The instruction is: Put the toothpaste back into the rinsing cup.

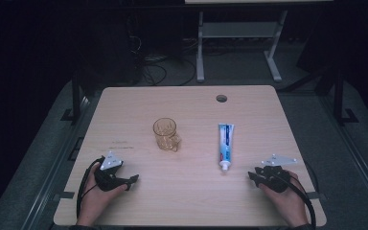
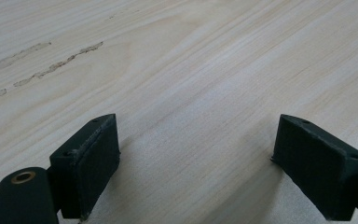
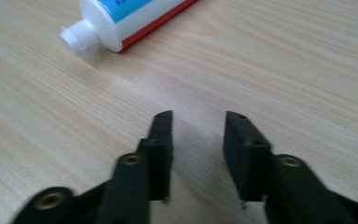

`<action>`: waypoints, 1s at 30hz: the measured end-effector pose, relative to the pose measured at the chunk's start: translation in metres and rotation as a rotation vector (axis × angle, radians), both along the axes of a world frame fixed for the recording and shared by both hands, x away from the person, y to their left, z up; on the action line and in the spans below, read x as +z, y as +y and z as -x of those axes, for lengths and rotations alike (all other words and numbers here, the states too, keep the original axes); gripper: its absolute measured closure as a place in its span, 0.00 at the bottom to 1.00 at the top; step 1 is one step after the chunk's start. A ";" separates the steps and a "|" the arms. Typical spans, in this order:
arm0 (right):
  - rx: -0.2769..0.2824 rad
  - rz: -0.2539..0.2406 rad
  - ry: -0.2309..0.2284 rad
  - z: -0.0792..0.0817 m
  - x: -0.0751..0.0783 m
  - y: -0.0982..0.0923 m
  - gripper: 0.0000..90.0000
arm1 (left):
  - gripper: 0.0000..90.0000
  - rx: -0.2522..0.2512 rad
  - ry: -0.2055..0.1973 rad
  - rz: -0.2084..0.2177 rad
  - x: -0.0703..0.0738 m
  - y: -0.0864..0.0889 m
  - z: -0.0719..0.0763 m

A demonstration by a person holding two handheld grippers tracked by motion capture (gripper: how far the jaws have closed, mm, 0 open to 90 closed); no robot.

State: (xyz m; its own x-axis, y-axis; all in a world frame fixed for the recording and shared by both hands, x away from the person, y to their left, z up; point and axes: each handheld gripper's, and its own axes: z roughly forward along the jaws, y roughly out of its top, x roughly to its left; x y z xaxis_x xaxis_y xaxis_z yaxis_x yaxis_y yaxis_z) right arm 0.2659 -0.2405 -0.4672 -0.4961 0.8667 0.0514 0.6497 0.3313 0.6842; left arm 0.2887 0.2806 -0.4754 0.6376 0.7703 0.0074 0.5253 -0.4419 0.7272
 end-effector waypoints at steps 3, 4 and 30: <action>0.018 -0.008 -0.004 0.001 0.003 -0.001 0.86 | 0.15 0.000 0.001 0.001 0.000 0.000 0.000; 0.032 -0.018 -0.010 0.001 0.005 -0.001 0.94 | 0.15 0.000 0.000 0.000 0.000 0.000 0.000; 0.167 -0.135 -0.026 -0.024 0.045 0.013 1.00 | 0.15 0.007 0.000 0.000 0.000 -0.001 0.000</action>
State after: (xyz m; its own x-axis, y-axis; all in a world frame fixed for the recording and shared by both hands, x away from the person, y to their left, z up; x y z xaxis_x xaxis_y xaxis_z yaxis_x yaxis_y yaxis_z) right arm 0.2903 -0.2270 -0.4226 -0.6347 0.7587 0.1464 0.5749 0.3370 0.7456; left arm 0.2886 0.2800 -0.4754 0.6326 0.7745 0.0069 0.5286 -0.4382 0.7270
